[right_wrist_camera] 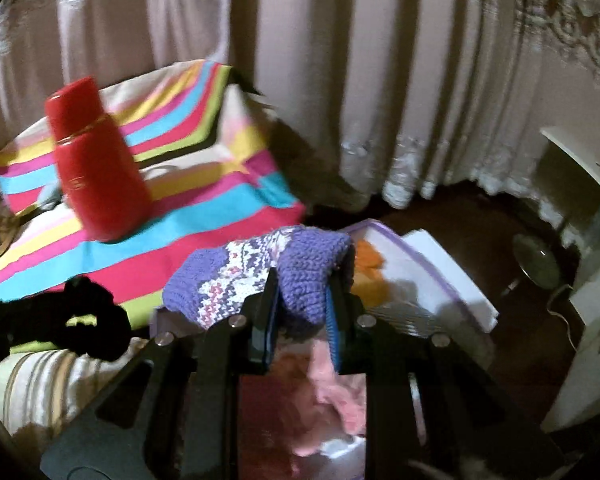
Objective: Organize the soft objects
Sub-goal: 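Carry the scrunchie and purple mitten over the box and open both tools, then withdraw both open tools from the box back over the bed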
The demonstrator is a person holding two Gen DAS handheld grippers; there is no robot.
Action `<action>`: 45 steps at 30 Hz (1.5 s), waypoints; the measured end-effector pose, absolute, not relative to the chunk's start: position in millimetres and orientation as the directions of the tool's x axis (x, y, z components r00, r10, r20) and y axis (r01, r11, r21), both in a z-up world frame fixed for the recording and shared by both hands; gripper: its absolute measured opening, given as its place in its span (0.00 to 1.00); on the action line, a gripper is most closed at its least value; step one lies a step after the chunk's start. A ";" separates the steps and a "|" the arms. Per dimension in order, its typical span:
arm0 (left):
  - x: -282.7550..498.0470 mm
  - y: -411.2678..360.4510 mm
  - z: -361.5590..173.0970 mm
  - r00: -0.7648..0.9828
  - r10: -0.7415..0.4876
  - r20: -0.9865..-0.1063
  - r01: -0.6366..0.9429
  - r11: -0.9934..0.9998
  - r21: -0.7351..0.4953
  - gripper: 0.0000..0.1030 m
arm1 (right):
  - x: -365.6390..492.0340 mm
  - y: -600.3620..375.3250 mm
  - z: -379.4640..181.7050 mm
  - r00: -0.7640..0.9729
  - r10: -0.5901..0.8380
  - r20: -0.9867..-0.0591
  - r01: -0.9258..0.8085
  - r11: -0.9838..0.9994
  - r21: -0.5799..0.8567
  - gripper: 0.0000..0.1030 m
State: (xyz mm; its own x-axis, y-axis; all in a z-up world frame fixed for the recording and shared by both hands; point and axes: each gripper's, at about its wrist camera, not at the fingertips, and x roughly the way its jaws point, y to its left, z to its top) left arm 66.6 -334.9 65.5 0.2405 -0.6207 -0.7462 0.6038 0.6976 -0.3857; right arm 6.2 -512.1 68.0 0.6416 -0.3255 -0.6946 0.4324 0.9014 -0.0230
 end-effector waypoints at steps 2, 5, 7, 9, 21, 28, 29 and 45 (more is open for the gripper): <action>62.8 -345.8 63.8 0.209 -0.632 -0.746 0.622 0.675 -0.397 0.52 | 2.0 -521.3 67.9 0.620 -0.354 -0.701 0.465 0.885 -0.036 0.31; 61.9 -348.6 64.4 0.204 -0.636 -0.745 0.632 0.666 -0.396 0.55 | 0.0 -525.7 68.4 0.614 -0.354 -0.706 0.469 0.882 -0.034 0.41; 64.8 -343.8 67.1 0.215 -0.634 -0.743 0.622 0.675 -0.397 0.55 | -0.1 -522.6 69.6 0.616 -0.359 -0.701 0.462 0.886 -0.048 0.46; 68.1 -337.8 67.9 0.226 -0.635 -0.739 0.605 0.686 -0.404 0.55 | 0.7 -519.0 69.9 0.619 -0.352 -0.702 0.453 0.890 -0.046 0.47; 114.6 -250.1 73.4 0.344 -0.581 -0.738 0.455 0.791 -0.410 0.55 | 19.6 -464.3 69.8 0.646 -0.269 -0.715 0.317 0.946 -0.069 0.47; 145.1 -166.5 63.2 0.430 -0.498 -0.753 0.304 0.865 -0.399 0.55 | 38.8 -402.5 75.6 0.680 -0.175 -0.712 0.139 0.984 -0.110 0.53; 148.1 -159.5 62.2 0.437 -0.492 -0.753 0.290 0.870 -0.399 0.55 | 41.0 -394.5 76.4 0.684 -0.165 -0.711 0.115 0.986 -0.119 0.54; 202.5 -58.4 59.5 0.537 -0.380 -0.753 0.096 0.915 -0.393 0.55 | 107.6 -242.8 83.7 0.724 0.018 -0.690 -0.249 0.939 -0.237 0.63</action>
State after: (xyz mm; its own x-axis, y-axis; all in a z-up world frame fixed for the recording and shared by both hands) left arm 202.5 -58.4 59.5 0.5373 -0.3799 -0.7530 0.0960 0.9146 -0.3929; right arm 107.6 -242.8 83.7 0.7236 0.0177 -0.6900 -0.2485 0.9393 -0.2366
